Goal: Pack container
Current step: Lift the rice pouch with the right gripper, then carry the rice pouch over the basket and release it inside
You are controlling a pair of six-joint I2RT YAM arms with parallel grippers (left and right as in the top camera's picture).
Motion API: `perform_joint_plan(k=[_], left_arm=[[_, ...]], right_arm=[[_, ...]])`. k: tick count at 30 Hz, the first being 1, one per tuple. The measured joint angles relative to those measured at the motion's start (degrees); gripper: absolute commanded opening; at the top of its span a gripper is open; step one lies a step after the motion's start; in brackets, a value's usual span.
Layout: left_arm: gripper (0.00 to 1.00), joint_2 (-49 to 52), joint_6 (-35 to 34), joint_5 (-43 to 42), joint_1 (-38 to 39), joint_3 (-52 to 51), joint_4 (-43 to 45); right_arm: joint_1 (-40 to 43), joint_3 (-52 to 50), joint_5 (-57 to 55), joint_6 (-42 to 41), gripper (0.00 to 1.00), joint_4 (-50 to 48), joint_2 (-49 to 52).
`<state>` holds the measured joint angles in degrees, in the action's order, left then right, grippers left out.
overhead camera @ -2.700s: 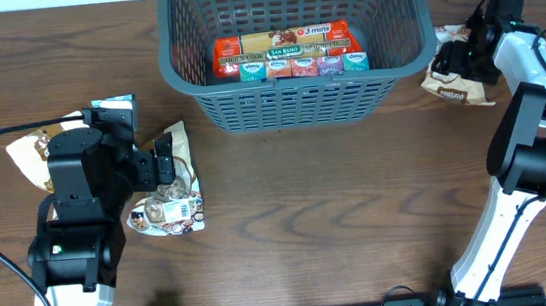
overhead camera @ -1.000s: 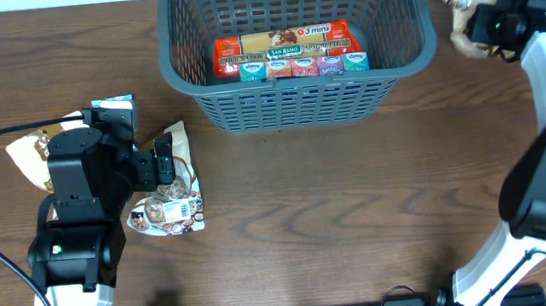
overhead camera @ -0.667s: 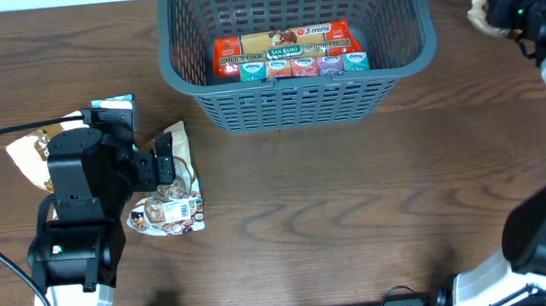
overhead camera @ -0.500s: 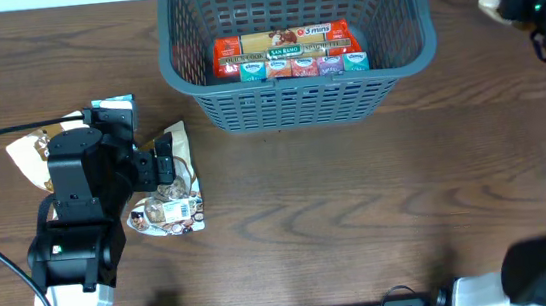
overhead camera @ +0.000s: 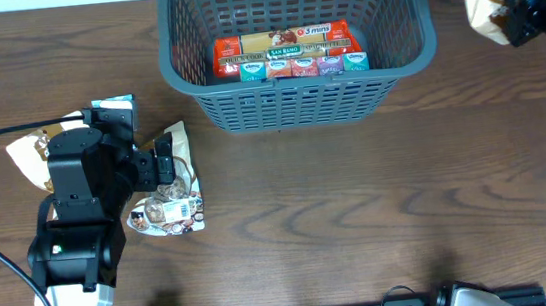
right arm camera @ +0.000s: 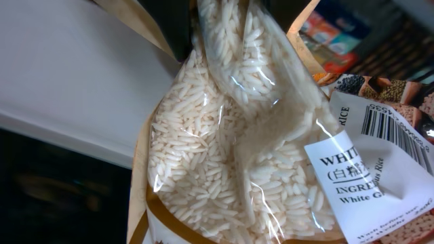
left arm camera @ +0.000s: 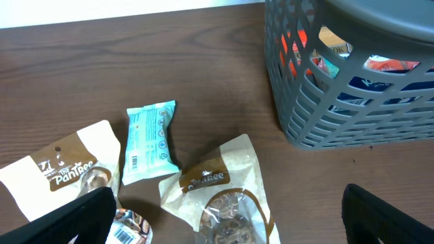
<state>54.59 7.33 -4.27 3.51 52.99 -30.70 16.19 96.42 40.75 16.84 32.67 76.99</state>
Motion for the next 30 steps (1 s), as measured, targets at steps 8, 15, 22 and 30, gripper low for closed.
perform_joint_plan(k=[8,15,22,30], left_arm=[[0.99,0.02,0.00,0.00,0.00,0.00,-0.02],[0.99,0.02,0.00,0.00,0.00,-0.02,-0.02],[0.99,0.00,0.00,0.00,0.00,-0.02,-0.02],[0.99,0.00,0.00,0.00,0.00,-0.02,-0.04]], right_arm=[[-2.40,0.00,16.20,3.48,0.01,-6.08,9.11],[-9.57,0.00,22.47,3.78,0.02,-10.27,17.73],[-17.40,0.00,24.00,3.80,0.02,-10.45,23.30],[-24.35,-0.02,23.89,3.78,0.02,-7.82,29.14]])
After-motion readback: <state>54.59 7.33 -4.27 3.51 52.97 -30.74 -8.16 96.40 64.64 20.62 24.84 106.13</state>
